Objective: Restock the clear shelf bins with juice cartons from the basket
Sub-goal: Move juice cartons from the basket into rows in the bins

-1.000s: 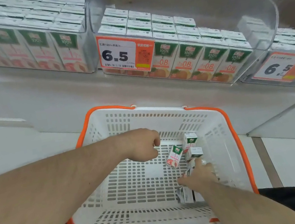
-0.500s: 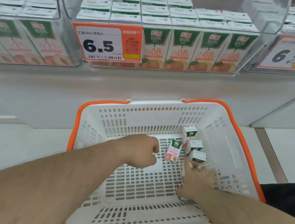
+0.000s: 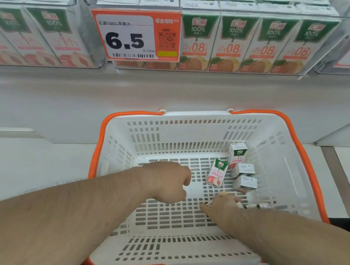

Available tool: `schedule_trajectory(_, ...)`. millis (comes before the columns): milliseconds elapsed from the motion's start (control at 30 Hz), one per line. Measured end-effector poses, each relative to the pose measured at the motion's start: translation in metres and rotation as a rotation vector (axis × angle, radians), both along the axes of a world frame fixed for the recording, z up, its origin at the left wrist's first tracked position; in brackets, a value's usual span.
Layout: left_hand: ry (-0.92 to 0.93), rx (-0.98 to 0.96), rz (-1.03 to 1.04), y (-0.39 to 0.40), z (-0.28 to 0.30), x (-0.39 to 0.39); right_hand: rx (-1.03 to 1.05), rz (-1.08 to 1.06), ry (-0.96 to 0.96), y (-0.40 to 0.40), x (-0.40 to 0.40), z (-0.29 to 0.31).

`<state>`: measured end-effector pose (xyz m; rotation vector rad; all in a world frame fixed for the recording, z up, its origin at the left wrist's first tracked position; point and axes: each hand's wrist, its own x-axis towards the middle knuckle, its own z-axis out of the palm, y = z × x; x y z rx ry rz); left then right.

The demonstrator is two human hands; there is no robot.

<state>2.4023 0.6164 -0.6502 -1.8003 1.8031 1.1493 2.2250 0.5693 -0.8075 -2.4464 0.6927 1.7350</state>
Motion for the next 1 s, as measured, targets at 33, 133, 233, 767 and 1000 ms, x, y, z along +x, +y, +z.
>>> schedule_trajectory(33,0.001,0.006,0.006,0.000,0.000,0.001,-0.015,0.051,0.020,0.003,0.001,-0.004)
schedule_trajectory(133,0.012,0.010,0.031,-0.001,-0.001,0.004,-0.020,0.064,0.050,0.006,0.001,-0.009)
schedule_trajectory(233,0.014,-0.003,0.039,-0.002,0.001,0.006,0.069,-0.181,-0.031,0.000,-0.003,-0.009)
schedule_trajectory(767,0.145,-0.099,0.155,-0.002,0.027,0.029,0.704,-1.102,-0.600,-0.091,-0.020,0.115)
schedule_trajectory(1000,0.713,-0.149,0.427,-0.005,0.066,0.021,1.237,-1.039,-0.687,-0.092,0.006,0.205)
